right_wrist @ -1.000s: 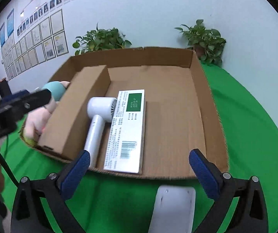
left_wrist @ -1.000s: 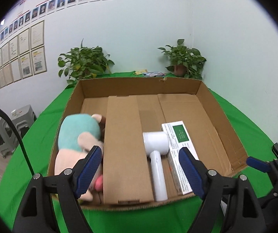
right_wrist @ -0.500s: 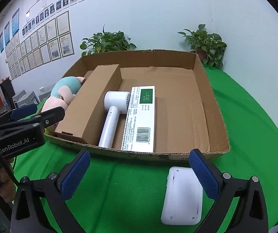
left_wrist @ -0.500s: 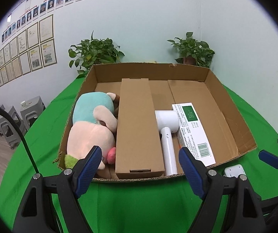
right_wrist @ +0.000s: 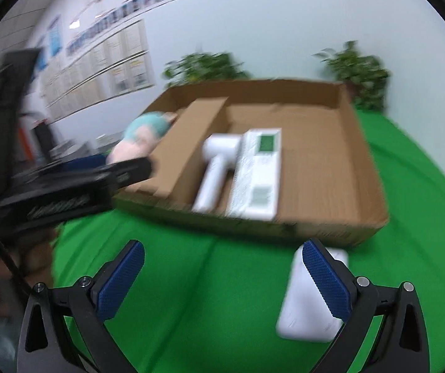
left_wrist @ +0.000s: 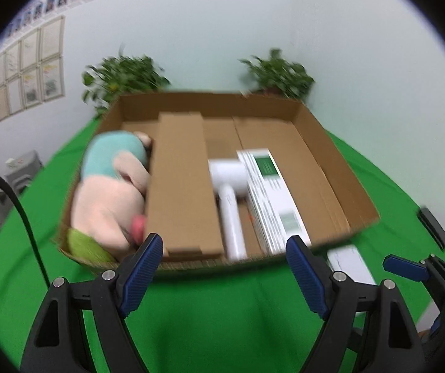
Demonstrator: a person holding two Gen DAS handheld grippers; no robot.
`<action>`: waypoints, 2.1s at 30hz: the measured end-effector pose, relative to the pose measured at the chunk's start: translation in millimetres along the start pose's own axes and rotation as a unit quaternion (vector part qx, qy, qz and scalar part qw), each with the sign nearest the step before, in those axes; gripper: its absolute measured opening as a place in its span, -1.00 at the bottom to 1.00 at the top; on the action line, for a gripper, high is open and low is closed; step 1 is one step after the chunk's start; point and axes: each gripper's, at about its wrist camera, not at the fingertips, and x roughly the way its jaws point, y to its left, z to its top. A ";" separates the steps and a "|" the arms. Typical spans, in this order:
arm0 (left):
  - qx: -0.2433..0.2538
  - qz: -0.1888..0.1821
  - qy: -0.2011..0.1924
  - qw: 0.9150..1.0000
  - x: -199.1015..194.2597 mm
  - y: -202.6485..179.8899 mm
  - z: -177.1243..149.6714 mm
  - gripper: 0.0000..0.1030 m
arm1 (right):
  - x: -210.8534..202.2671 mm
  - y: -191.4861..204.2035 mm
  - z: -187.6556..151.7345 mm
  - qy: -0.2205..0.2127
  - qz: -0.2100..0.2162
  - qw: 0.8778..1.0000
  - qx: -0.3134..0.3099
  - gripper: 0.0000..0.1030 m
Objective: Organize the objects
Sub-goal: 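Move the right gripper to the white plastic case and grasp it, then lift the white case and carry it over the tray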
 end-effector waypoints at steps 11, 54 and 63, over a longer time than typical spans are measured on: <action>0.009 -0.031 0.099 0.995 41.3 -15.3 -36.8 0.58 | 19.2 -71.9 -52.1 0.071 -0.110 0.989 0.074 0.98; -0.086 -0.276 0.204 0.935 87.7 -58.7 -68.0 0.19 | 29.1 0.8 -79.8 0.091 -0.039 0.995 -0.013 0.43; -0.093 -0.243 0.205 0.944 77.0 -48.4 -76.2 -0.21 | 27.3 7.3 -85.4 0.095 -0.038 0.995 -0.003 0.37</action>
